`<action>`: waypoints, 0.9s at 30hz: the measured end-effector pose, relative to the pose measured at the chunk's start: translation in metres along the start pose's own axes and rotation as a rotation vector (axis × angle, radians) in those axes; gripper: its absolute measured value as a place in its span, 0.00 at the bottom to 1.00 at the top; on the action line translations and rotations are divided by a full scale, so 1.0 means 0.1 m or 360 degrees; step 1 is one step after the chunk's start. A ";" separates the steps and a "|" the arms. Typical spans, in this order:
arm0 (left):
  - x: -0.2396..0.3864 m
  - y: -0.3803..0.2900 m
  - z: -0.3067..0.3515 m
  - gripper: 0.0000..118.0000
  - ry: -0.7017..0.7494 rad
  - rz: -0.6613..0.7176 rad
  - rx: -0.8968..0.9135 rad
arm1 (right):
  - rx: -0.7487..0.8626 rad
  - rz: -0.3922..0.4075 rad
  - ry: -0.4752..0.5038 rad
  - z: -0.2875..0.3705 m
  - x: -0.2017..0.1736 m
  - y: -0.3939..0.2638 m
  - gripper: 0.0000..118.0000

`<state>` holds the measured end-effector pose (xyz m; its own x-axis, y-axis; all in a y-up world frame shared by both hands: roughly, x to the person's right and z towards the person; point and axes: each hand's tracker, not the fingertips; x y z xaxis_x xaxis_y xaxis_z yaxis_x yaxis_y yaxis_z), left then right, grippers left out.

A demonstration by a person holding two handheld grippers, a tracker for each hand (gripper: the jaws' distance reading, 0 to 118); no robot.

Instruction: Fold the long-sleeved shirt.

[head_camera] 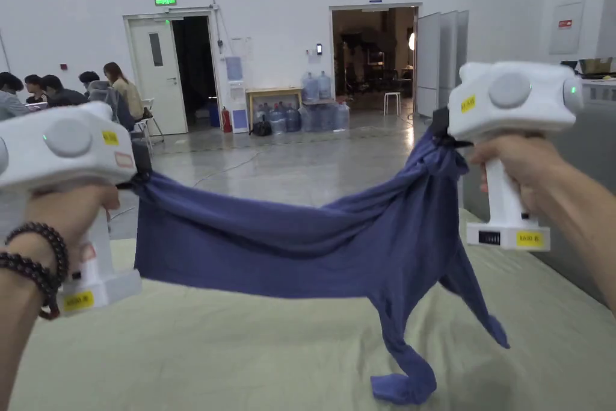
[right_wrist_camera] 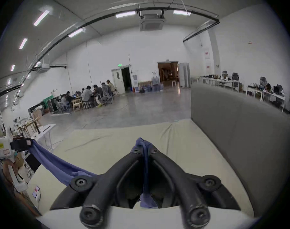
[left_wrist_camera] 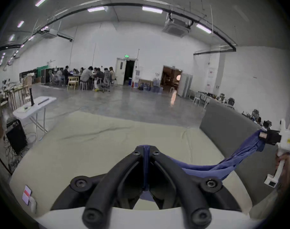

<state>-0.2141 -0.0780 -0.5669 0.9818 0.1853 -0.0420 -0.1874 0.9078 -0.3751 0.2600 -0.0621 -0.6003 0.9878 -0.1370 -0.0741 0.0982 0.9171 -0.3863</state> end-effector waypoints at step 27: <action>-0.90 -3.79 1.00 0.00 -0.0139 0.0027 -0.0880 | -0.1109 0.0092 0.0074 1.07 0.62 -4.18 0.00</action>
<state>-0.2349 -0.4016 -0.3282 0.9681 0.2499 0.0158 -0.1357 0.5765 -0.8057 0.2932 -0.4137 -0.3451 0.9814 -0.1253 -0.1457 -0.0702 0.4720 -0.8788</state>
